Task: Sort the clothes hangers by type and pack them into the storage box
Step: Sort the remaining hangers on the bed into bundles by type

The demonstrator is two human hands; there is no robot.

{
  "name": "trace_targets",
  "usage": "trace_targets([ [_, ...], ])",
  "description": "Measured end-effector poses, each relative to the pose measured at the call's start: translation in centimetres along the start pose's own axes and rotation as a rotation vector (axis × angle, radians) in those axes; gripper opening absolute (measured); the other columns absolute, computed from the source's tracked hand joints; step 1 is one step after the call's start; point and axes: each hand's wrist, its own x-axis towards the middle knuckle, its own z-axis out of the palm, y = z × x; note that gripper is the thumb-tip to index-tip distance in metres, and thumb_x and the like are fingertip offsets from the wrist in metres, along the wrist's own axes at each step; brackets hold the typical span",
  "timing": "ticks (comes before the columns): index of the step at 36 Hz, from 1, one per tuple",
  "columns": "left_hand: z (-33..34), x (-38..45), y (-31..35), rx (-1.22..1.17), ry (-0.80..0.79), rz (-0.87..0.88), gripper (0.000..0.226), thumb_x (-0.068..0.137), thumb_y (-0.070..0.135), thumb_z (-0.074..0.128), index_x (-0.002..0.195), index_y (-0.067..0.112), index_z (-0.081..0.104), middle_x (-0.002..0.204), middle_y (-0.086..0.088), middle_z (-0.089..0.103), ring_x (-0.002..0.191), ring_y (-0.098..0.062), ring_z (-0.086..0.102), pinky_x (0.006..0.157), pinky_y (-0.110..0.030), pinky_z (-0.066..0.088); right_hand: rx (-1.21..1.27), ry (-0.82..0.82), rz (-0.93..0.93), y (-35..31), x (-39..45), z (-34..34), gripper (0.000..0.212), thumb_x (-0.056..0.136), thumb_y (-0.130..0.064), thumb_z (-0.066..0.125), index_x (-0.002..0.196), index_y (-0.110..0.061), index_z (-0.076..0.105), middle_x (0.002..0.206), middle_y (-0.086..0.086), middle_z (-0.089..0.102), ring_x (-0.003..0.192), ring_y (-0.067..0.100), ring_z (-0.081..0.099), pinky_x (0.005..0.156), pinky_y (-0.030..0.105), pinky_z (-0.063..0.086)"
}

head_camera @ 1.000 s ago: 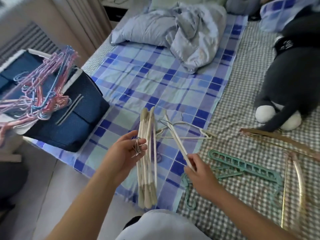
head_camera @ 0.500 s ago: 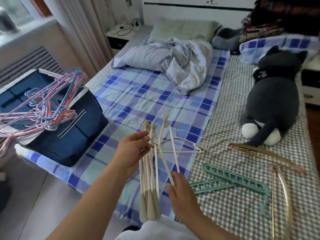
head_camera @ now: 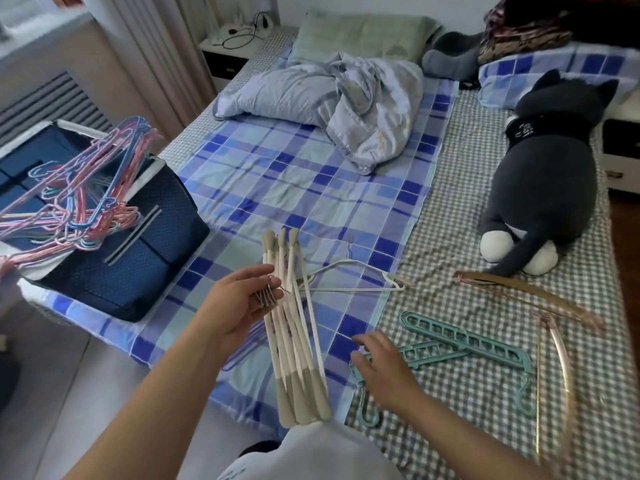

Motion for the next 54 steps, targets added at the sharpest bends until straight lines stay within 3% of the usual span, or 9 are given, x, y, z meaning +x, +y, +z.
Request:
trace_targets([
  [8,-1.6,1.9,-2.1,0.026,0.102,-0.063,0.027,0.101,-0.003,0.045,0.119,0.002,0.065,0.081,-0.007,0.064,0.073,-0.02,0.063,0.088,-0.038,0.053,-0.335,-0.168,0.443,7.8,8.3,-5.4,0.031,0.102,-0.029,0.043,0.128,-0.015,0.053,0.141,0.009,0.044,0.091,0.02,0.056,0.077,0.036,0.05],
  [19,-4.5,4.5,-5.9,0.024,0.255,-0.237,0.025,0.099,0.002,0.053,0.116,0.005,0.071,0.104,-0.017,0.065,0.086,-0.028,0.06,0.098,-0.046,0.053,-0.537,-0.118,0.351,11.3,26.3,-6.4,0.054,0.098,-0.019,0.04,0.151,-0.014,0.032,0.15,0.017,0.043,0.133,0.038,0.043,0.108,0.044,0.039],
  [23,-4.8,4.2,-6.8,-0.034,0.298,-0.248,0.023,0.098,0.002,0.053,0.112,0.005,0.072,0.082,-0.01,0.061,0.068,-0.017,0.058,0.086,-0.039,0.05,-0.532,-0.176,0.44,12.9,29.4,-5.1,0.058,0.101,-0.031,0.041,0.155,-0.017,0.025,0.154,0.015,0.04,0.135,0.04,0.041,0.107,0.047,0.041],
  [28,-4.5,3.8,-7.4,-0.067,0.317,-0.262,0.022,0.097,0.003,0.055,0.111,0.005,0.072,0.079,-0.009,0.058,0.068,-0.019,0.056,0.085,-0.038,0.048,-0.508,-0.163,0.409,12.4,27.7,-4.0,0.031,0.101,-0.031,0.051,0.122,-0.007,0.05,0.122,0.017,0.057,0.109,0.037,0.055,0.082,0.04,0.047],
  [33,-3.8,3.1,-6.8,-0.054,0.288,-0.246,0.023,0.098,0.005,0.054,0.114,0.004,0.071,0.078,-0.008,0.059,0.069,-0.019,0.058,0.086,-0.039,0.049,-0.042,-0.137,0.4,10.8,23.9,-6.2,0.024,0.1,-0.021,0.056,0.079,-0.009,0.056,0.082,0.012,0.061,0.074,0.028,0.059,0.064,0.033,0.044],
  [38,-3.0,2.9,-5.2,-0.055,0.188,-0.217,0.025,0.099,0.006,0.054,0.119,0.003,0.069,0.095,-0.018,0.062,0.087,-0.029,0.06,0.099,-0.046,0.05,0.06,-0.179,0.262,7.5,16.2,-9.5,0.006,0.098,-0.021,0.061,0.093,-0.017,0.062,0.089,0.005,0.065,0.072,0.02,0.059,0.062,0.032,0.046],
  [44,-0.5,3.0,-3.9,0.013,0.122,-0.14,0.022,0.101,0.015,0.056,0.11,0.008,0.075,0.084,-0.008,0.064,0.074,-0.019,0.062,0.08,-0.035,0.056,0.282,-0.148,0.206,2.7,7.3,-9.9,0.015,0.097,-0.016,0.062,0.106,-0.027,0.063,0.112,-0.01,0.063,0.102,0.007,0.061,0.082,0.029,0.051],
  [47,1.4,2.9,-3.3,0.039,0.1,-0.099,0.02,0.099,0.021,0.061,0.109,0.011,0.073,0.084,-0.004,0.066,0.074,-0.016,0.063,0.077,-0.033,0.057,0.27,-0.03,0.141,0.3,3.6,-9.3,0.013,0.098,-0.017,0.059,0.105,-0.029,0.06,0.109,-0.011,0.062,0.079,-0.004,0.058,0.062,0.013,0.043],
  [54,5.1,1.9,0.0,0.111,-0.03,-0.036,0.033,0.097,0.043,0.063,0.105,0.012,0.071,0.079,-0.003,0.062,0.068,-0.017,0.059,0.079,-0.035,0.053,0.272,0.104,0.027,-3.8,-2.0,-7.5,0.007,0.097,-0.017,0.058,0.095,-0.024,0.06,0.086,-0.002,0.056,0.062,0.003,0.045,0.056,0.018,0.037],
])
